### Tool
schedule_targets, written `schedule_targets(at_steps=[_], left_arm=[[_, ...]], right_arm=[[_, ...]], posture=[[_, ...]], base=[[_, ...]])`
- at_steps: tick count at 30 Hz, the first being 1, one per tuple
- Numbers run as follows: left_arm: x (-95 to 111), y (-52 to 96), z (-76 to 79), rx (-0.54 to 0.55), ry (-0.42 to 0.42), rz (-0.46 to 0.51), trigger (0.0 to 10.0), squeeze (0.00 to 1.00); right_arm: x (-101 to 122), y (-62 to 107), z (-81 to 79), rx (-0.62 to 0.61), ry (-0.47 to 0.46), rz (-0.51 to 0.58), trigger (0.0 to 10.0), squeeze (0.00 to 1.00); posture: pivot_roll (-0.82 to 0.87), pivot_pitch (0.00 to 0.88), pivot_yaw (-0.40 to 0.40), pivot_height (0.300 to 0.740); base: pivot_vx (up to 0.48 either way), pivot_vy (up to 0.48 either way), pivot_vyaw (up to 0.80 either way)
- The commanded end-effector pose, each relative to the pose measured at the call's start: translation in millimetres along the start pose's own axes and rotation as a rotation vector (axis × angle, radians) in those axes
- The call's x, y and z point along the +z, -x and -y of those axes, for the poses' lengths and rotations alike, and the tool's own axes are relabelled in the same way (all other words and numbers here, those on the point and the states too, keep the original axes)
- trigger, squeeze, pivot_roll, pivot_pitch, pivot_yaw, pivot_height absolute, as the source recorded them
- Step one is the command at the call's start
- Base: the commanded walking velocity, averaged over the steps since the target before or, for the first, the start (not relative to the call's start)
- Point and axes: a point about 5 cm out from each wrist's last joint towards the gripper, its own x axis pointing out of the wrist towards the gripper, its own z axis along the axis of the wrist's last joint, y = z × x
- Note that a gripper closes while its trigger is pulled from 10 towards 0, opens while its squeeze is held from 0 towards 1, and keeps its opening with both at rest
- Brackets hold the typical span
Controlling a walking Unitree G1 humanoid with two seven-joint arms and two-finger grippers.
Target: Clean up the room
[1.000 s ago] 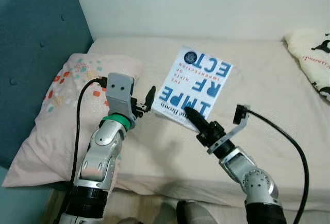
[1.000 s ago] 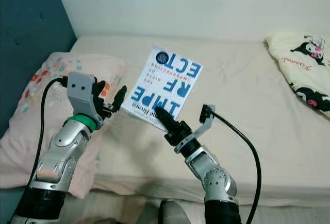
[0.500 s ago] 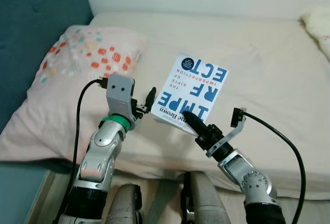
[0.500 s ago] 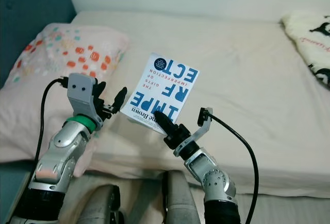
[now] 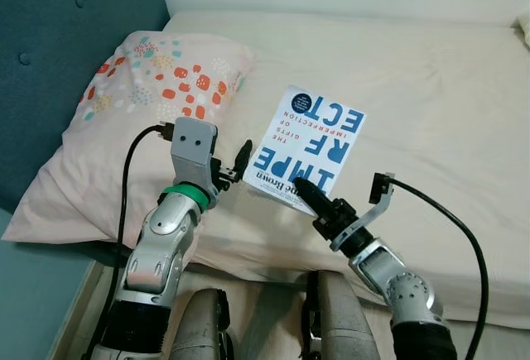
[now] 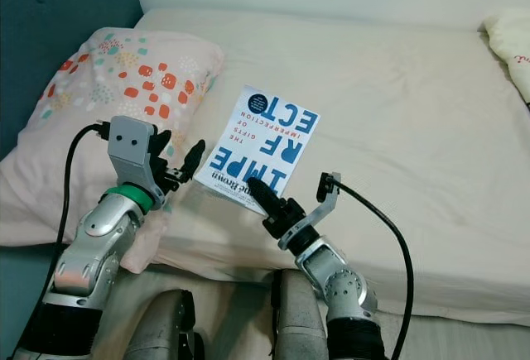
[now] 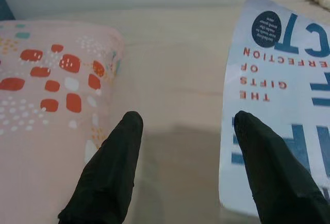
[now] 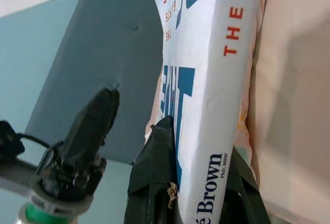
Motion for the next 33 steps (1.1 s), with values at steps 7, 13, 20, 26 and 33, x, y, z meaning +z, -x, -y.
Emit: schedule_targets(at_steps=[7,13,20,26,33], left_arm=[[-1,10.4,1.4,-0.01,-0.008,-0.029,10.0,0.0],[9,28.1,-2.4,0.001,-0.012,-0.036,10.0,0.0],[16,50.8,-8.5,0.033,-0.022,-0.065,10.0,0.0],[21,60.0,-9.5,0.041,-0.026,-0.09,10.0,0.0],[24,63.5,-13.1,0.048,-0.034,-0.115,10.0,0.0]], right_arm=[[-1,-10.5,14.1,0.006,0.042,-0.075,10.0,0.0],[10,-18.9,25.9,-0.031,0.096,-0.158,10.0,0.0],[31,-27.8,22.3,0.021,0.165,-0.179,10.0,0.0],[33,-34.1,21.2,0.036,0.179,-0.197,10.0,0.0],[31,-17.8,42.5,-0.115,0.166,-0.162,10.0,1.0]], posture=[[0.02,0.152,0.106,0.615],[0.1,0.26,0.115,0.615],[0.16,0.335,0.129,0.615],[0.19,0.358,0.138,0.615],[0.2,0.352,0.149,0.615]], base=[[0.0,0.0,0.0],[0.0,0.0,0.0],[0.0,0.0,0.0],[0.0,0.0,0.0],[0.0,0.0,0.0]])
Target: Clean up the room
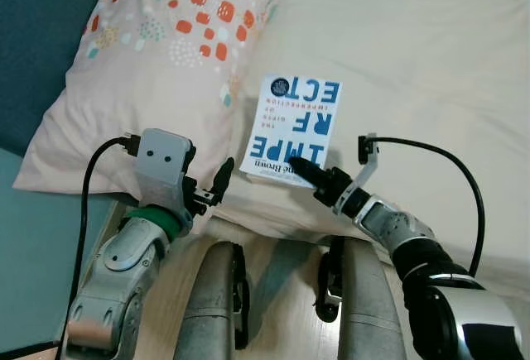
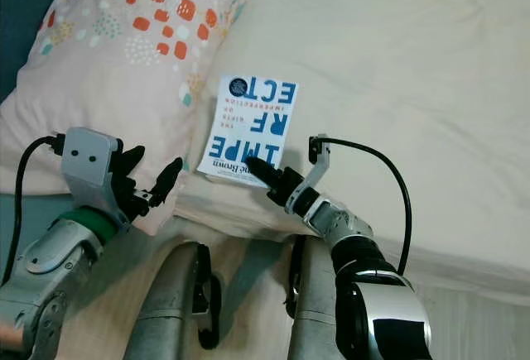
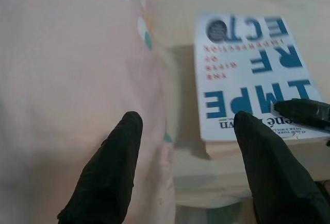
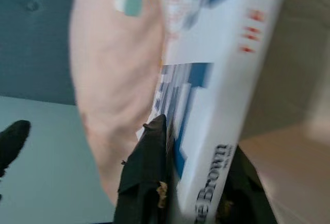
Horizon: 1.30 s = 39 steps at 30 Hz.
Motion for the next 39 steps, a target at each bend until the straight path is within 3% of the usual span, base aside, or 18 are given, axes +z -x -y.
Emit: schedule_targets(at_steps=[1,7,8,9,10,18,25,27,28,30,31,32,34,37,38,39], left_arm=[[-5,2.1,-2.4,0.006,0.007,-0.031,10.0,0.0],[-3,-4.7,-1.0,-0.007,0.005,-0.021,10.0,0.0],[-2,-7.1,-0.9,-0.008,0.007,-0.014,10.0,0.0],[-2,-7.1,-0.9,-0.008,0.007,-0.014,10.0,0.0],[-1,-10.5,-0.8,-0.008,0.009,-0.005,10.0,0.0],[-1,-27.9,2.5,-0.018,0.023,0.02,10.0,0.0],[0,-40.4,5.4,-0.032,0.026,0.045,10.0,0.0],[-2,-45.2,5.6,-0.031,0.033,0.051,10.0,0.0],[-2,-45.2,5.6,-0.031,0.033,0.051,10.0,0.0],[-6,-48.2,5.8,-0.03,0.038,0.052,10.0,0.0],[-10,-49.6,6.5,-0.03,0.038,0.049,10.0,0.0],[-10,-49.6,6.5,-0.03,0.038,0.049,10.0,0.0],[-14,-51.3,7.6,-0.033,0.039,0.048,10.0,0.0],[-15,-52.4,8.3,-0.035,0.04,0.05,10.0,0.0],[-17,-55.1,8.7,-0.037,0.031,0.055,10.0,0.0],[-17,-55.1,8.7,-0.037,0.031,0.055,10.0,0.0]], right_arm=[[-10,11.0,12.4,-0.079,-0.04,0.009,10.0,1.0],[-19,20.8,23.5,-0.173,-0.087,0.02,10.0,1.0],[-17,22.2,24.4,-0.178,-0.086,0.033,10.0,0.76],[-17,22.2,24.4,-0.178,-0.086,0.033,10.0,0.76],[-12,24.0,26.0,-0.194,-0.081,0.059,10.0,0.0],[15,35.9,31.1,-0.215,-0.088,0.207,10.0,0.0],[-1,54.1,40.8,-0.247,-0.087,0.208,10.0,0.0],[-11,65.3,36.2,-0.216,0.017,0.236,10.0,0.0],[-11,65.3,36.2,-0.216,0.017,0.236,10.0,0.0],[-11,70.7,21.5,-0.185,0.113,0.314,10.0,0.0],[-7,69.1,6.9,-0.162,0.202,0.344,10.0,0.0],[-7,69.1,6.9,-0.162,0.202,0.344,10.0,0.0],[0,63.6,-14.6,-0.145,0.33,0.375,10.0,0.0],[3,59.0,-22.0,-0.155,0.39,0.382,10.0,0.0],[7,50.3,-30.1,-0.176,0.565,0.382,10.0,0.0],[7,50.3,-30.1,-0.176,0.565,0.382,10.0,0.0]], posture=[[0.2,0.352,0.149,0.615],[0.18,0.317,0.15,0.615],[0.17,0.298,0.145,0.615],[0.17,0.298,0.145,0.615],[0.15,0.276,0.139,0.615],[0.1,0.198,0.121,0.615],[0.05,0.136,0.103,0.615],[0.01,0.098,0.091,0.615],[0.01,0.098,0.091,0.615],[-0.02,0.079,0.087,0.615],[-0.04,0.06,0.084,0.615],[-0.04,0.06,0.084,0.615],[-0.04,0.046,0.08,0.615],[-0.05,0.043,0.078,0.615],[-0.04,0.021,0.061,0.625],[-0.04,0.021,0.061,0.625]], base=[[0.0,0.0,0.0],[0.0,0.0,0.0],[0.0,0.0,0.0],[0.0,0.0,0.0],[0.0,0.0,0.0],[0.0,0.0,0.0],[0.0,0.0,0.0],[0.0,0.0,0.0],[0.0,0.0,0.0],[0.0,0.0,0.0],[0.0,0.0,0.0],[0.0,0.0,0.0],[0.0,0.0,0.0],[0.0,0.0,0.0],[0.0,0.0,0.0],[0.0,0.0,0.0]])
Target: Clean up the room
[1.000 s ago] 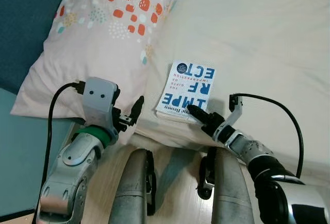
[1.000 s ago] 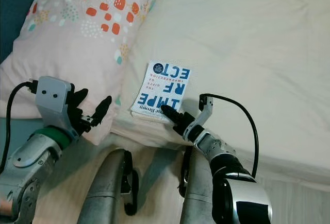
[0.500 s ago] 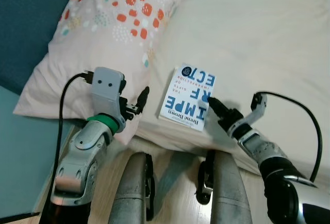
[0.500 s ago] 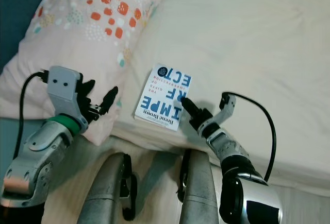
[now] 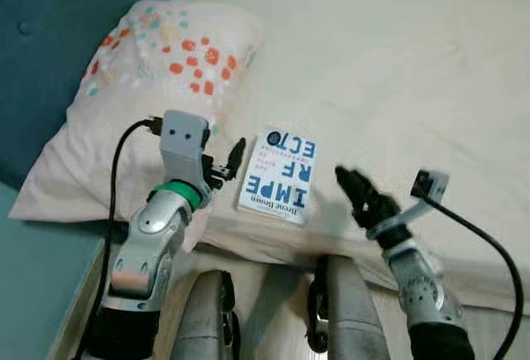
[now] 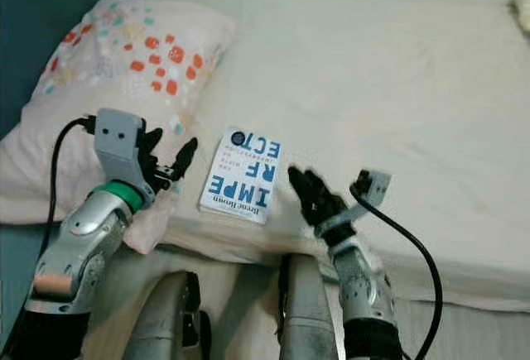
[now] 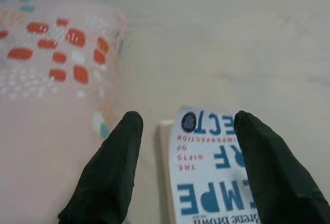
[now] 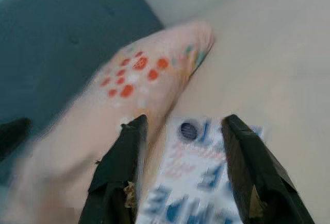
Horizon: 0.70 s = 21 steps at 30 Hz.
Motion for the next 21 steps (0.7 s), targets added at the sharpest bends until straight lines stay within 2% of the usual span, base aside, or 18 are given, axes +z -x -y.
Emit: schedule_targets(at_steps=[1,3,7,14,21], left_arm=[[-4,-1.5,-0.2,0.001,-0.014,-0.004,10.0,0.0],[-6,-3.3,-0.2,0.006,-0.02,-0.001,10.0,0.0],[-17,-2.1,0.5,0.014,-0.021,-0.017,10.0,0.0],[-27,0.4,1.1,0.022,-0.001,-0.043,10.0,0.0],[-30,-3.6,3.7,0.018,0.009,-0.045,10.0,0.0]], right_arm=[[-3,-5.4,-7.6,0.009,0.153,-0.012,10.0,0.0],[2,-13.2,-16.0,-0.002,0.176,0.026,10.0,0.0],[5,-13.6,-29.8,0.008,0.249,0.018,10.0,0.0],[-3,-7.6,-29.2,0.004,0.259,-0.021,10.0,0.0],[-8,-4.6,-29.0,-0.005,0.27,-0.03,10.0,0.0]], posture=[[-0.04,0.021,0.061,0.63],[-0.04,0.013,0.053,0.64],[-0.04,0.004,0.041,0.665],[-0.04,0.006,0.03,0.69],[-0.04,0.006,0.03,0.72]], base=[[0.0,0.0,0.0],[0.0,0.0,0.0],[0.0,0.0,0.0],[0.0,0.0,0.0],[0.0,0.0,0.0]])
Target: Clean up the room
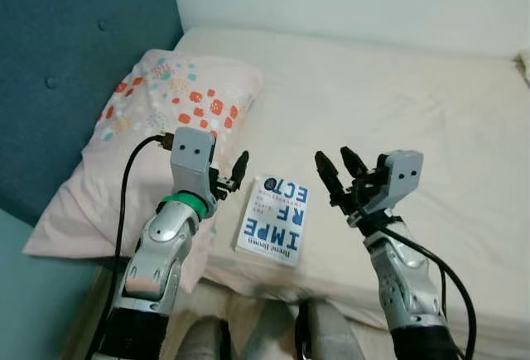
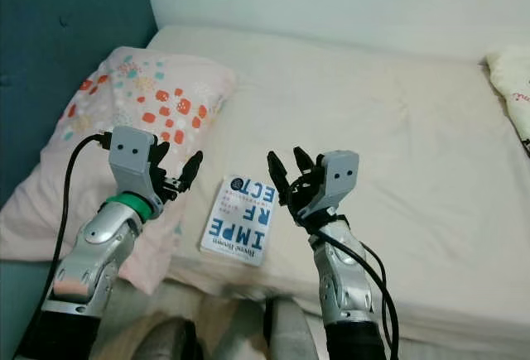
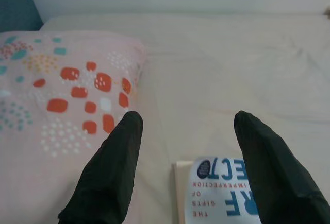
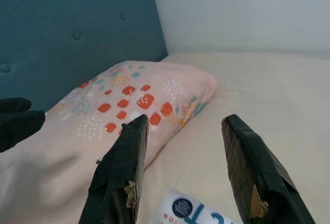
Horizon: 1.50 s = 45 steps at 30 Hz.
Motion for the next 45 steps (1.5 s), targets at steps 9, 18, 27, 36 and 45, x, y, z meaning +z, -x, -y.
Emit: schedule_targets(at_steps=[9,18,27,36,45], left_arm=[[-5,-3.6,3.3,-0.007,-0.009,-0.01,10.0,0.0],[-7,-4.8,6.4,-0.017,0.001,-0.016,10.0,0.0],[-7,-3.6,5.2,-0.01,0.005,-0.011,10.0,0.0],[-7,-2.7,5.1,-0.011,0.008,-0.009,10.0,0.0],[-7,-2.6,5.6,-0.014,0.008,-0.007,10.0,0.0]], right_arm=[[-7,3.9,4.2,-0.063,0.009,-0.037,10.0,0.0],[-13,3.4,-1.9,-0.056,-0.016,-0.055,10.0,0.0],[-14,2.8,-3.2,-0.057,-0.022,-0.06,10.0,0.0],[-16,1.7,-3.0,-0.081,-0.059,-0.068,10.0,0.0],[-16,2.6,0.3,-0.104,-0.053,-0.073,10.0,0.0]], posture=[[-0.04,0.008,0.033,0.74],[-0.04,0.01,0.033,0.74],[-0.04,0.014,0.034,0.74],[-0.04,0.019,0.036,0.74],[-0.04,0.023,0.041,0.74]], base=[[0.0,0.0,0.0],[0.0,0.0,0.0],[-0.157,0.0,0.0],[-0.334,0.0,-0.57],[-0.18,0.0,0.0]])
